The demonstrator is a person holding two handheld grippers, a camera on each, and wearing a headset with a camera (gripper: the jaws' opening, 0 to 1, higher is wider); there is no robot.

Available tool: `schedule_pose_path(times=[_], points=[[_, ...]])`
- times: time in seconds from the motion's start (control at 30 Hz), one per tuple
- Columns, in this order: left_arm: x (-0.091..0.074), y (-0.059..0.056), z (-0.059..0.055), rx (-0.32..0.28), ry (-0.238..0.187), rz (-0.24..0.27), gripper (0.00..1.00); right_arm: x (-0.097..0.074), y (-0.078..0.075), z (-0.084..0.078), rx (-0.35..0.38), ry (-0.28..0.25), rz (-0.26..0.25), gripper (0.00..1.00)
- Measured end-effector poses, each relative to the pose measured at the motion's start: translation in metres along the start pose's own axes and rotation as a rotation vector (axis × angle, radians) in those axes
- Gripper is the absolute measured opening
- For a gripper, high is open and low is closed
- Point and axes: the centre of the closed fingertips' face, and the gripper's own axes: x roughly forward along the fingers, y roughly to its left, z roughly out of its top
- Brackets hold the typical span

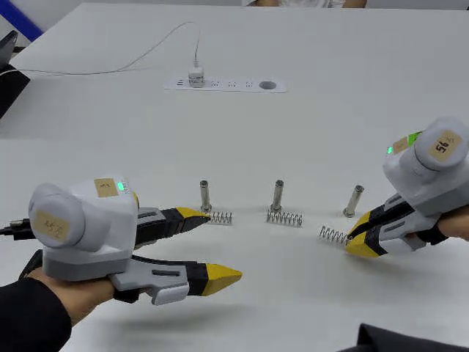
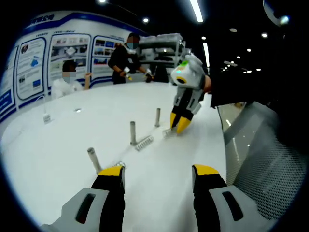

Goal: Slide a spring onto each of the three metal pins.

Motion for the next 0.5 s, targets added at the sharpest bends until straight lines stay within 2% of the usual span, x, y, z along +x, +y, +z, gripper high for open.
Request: schedule_pose_path(times=[0.2, 0.5], points=[[0.009, -0.003, 0.004, 0.031, 0.016, -0.033, 0.55, -0.002, 0.013, 0.012, -0.052, 0.003, 0.027, 0.12], [0.023, -0.012, 0.009, 0.060, 0.023, -0.082, 0.52, -0.001, 0.024, 0.027, -0.113, 0.001, 0.044, 0.12]])
